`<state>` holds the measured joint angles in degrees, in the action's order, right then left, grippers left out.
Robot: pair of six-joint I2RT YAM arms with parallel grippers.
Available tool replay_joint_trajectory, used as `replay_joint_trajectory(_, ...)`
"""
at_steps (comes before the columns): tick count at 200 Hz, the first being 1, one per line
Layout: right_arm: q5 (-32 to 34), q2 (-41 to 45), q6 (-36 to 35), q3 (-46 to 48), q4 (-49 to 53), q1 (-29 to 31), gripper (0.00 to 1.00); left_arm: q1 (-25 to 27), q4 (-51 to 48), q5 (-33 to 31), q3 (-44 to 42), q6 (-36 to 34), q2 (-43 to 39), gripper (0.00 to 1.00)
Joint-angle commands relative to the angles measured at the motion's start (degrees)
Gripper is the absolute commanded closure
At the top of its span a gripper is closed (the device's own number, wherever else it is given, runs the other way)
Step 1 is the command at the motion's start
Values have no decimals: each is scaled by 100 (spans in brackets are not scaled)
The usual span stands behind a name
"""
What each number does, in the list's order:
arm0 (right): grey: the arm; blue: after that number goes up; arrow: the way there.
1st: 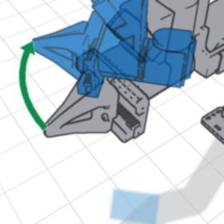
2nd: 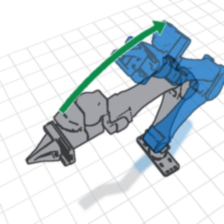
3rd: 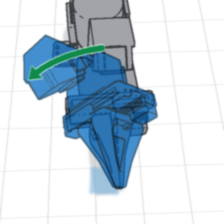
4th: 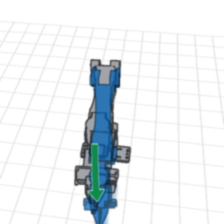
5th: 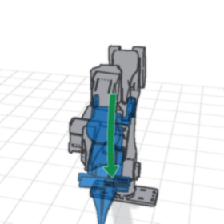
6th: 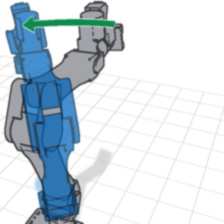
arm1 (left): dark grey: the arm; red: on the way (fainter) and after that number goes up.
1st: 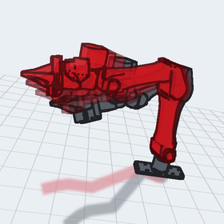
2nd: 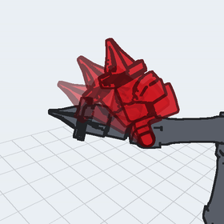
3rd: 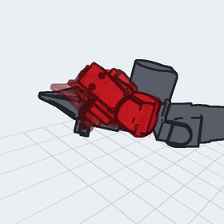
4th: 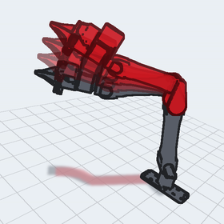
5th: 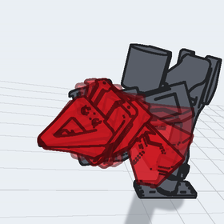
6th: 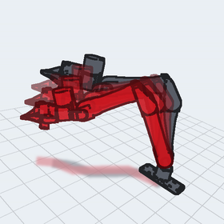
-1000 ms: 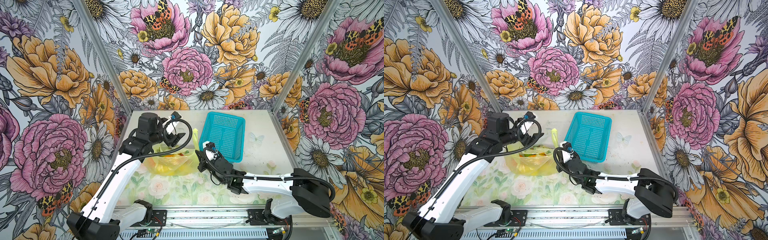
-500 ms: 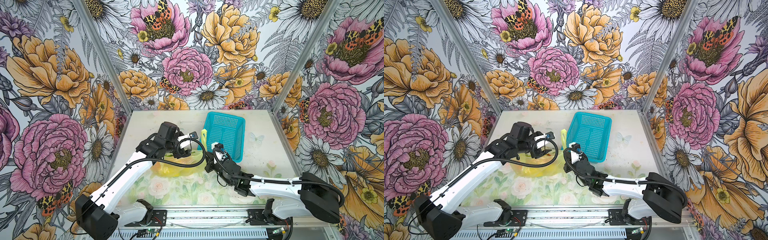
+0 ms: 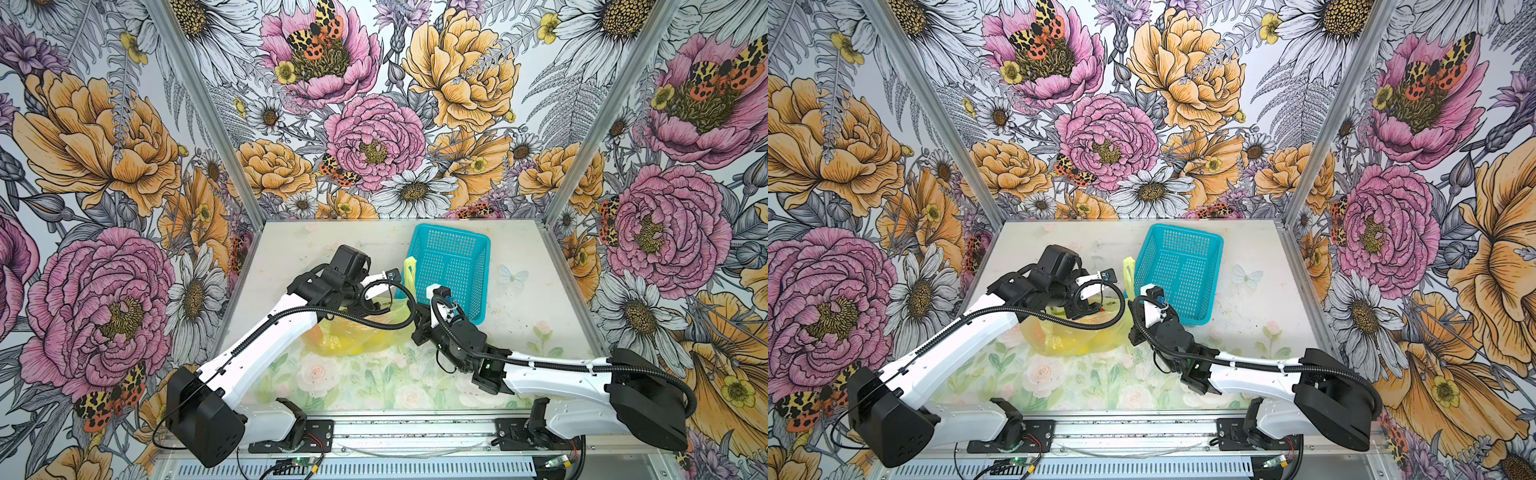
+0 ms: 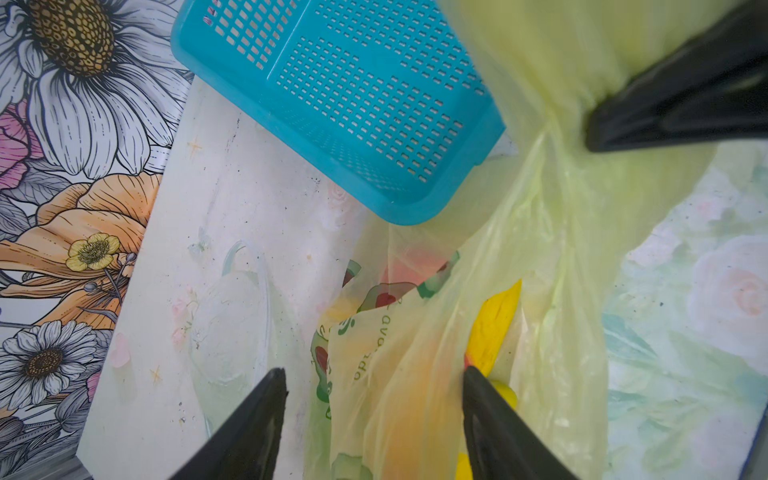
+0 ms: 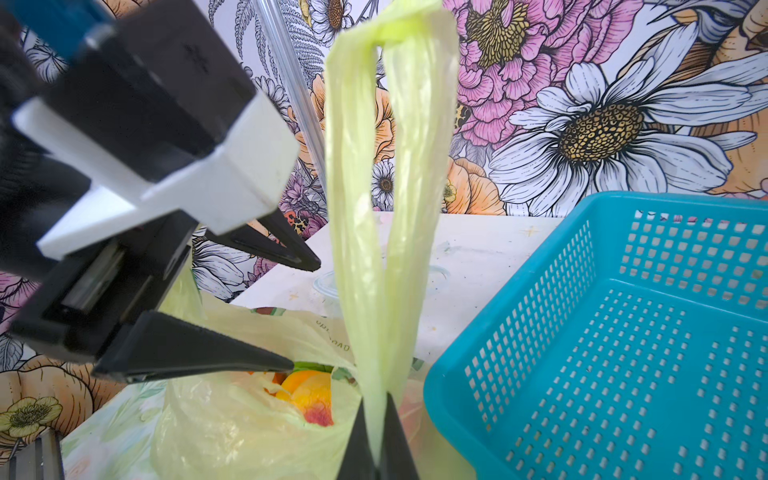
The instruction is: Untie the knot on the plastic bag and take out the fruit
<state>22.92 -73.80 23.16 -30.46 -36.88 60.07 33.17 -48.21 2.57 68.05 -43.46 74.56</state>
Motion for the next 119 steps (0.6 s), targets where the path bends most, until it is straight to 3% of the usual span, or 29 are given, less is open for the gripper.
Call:
replay_joint_trajectory(1,79,189,95,57,-58,-4,100,32,-66,-342,142,97,228,34)
replay_joint_trajectory(33,30,209,110,101,-91,-4,100,17,-332,-524,371,114,679,52)
replay_joint_trajectory(68,55,267,126,134,-82,0,100,-3,-439,-641,566,66,908,100)
replay_joint_trajectory(99,45,243,128,137,-115,-3,99,-14,-376,-1150,766,136,946,100)
replay_joint_trajectory(109,30,235,135,124,-101,-1,93,-37,-260,-1346,826,141,934,100)
replay_joint_trajectory(119,29,232,119,112,-95,4,81,-45,-103,-1657,904,136,928,100)
